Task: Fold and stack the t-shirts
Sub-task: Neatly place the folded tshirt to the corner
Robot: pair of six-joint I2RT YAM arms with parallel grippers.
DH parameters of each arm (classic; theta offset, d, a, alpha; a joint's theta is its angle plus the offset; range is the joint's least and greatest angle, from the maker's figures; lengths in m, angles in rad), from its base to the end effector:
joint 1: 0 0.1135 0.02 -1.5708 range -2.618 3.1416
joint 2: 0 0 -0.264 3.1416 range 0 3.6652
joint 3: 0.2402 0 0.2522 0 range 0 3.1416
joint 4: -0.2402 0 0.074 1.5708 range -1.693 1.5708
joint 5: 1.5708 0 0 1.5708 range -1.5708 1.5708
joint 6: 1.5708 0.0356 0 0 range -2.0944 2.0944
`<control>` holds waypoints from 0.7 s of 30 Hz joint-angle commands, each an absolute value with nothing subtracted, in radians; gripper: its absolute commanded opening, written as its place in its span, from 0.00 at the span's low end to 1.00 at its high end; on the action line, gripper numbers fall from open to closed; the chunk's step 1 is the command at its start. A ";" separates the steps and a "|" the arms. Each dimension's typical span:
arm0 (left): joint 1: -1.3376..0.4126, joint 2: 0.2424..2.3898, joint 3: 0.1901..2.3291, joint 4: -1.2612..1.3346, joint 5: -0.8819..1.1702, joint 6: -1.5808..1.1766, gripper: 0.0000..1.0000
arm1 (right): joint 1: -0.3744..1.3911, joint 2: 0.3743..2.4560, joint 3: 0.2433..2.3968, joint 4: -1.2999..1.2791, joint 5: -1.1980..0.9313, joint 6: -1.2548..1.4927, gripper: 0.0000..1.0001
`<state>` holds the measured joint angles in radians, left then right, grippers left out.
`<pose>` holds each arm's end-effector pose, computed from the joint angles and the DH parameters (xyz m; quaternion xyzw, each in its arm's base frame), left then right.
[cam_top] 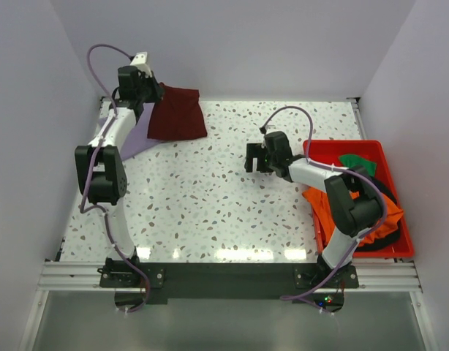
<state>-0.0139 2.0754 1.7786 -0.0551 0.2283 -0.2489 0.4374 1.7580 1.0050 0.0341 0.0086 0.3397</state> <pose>0.5013 -0.0150 0.2929 -0.0307 0.8167 -0.1671 0.5516 0.3365 0.1570 0.1770 -0.0427 0.9096 0.1529 0.3839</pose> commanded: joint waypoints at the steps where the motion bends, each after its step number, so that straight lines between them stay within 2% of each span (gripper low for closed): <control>1: 0.027 2.028 1.876 -0.067 0.258 -0.232 0.00 | 0.433 1.709 0.991 0.072 0.017 0.325 0.89; 12: 0.092 2.071 1.979 -0.135 0.293 -0.241 0.00 | 0.433 1.704 0.979 0.077 0.011 0.324 0.89; 21: 0.127 2.049 1.967 -0.152 0.298 -0.258 0.00 | 0.433 1.709 0.974 0.086 0.002 0.328 0.89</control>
<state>0.1062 2.0762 1.9244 -0.1753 0.2726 -0.2478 0.4374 1.7458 0.9783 0.0414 0.0074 0.3393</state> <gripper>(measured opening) 0.066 0.895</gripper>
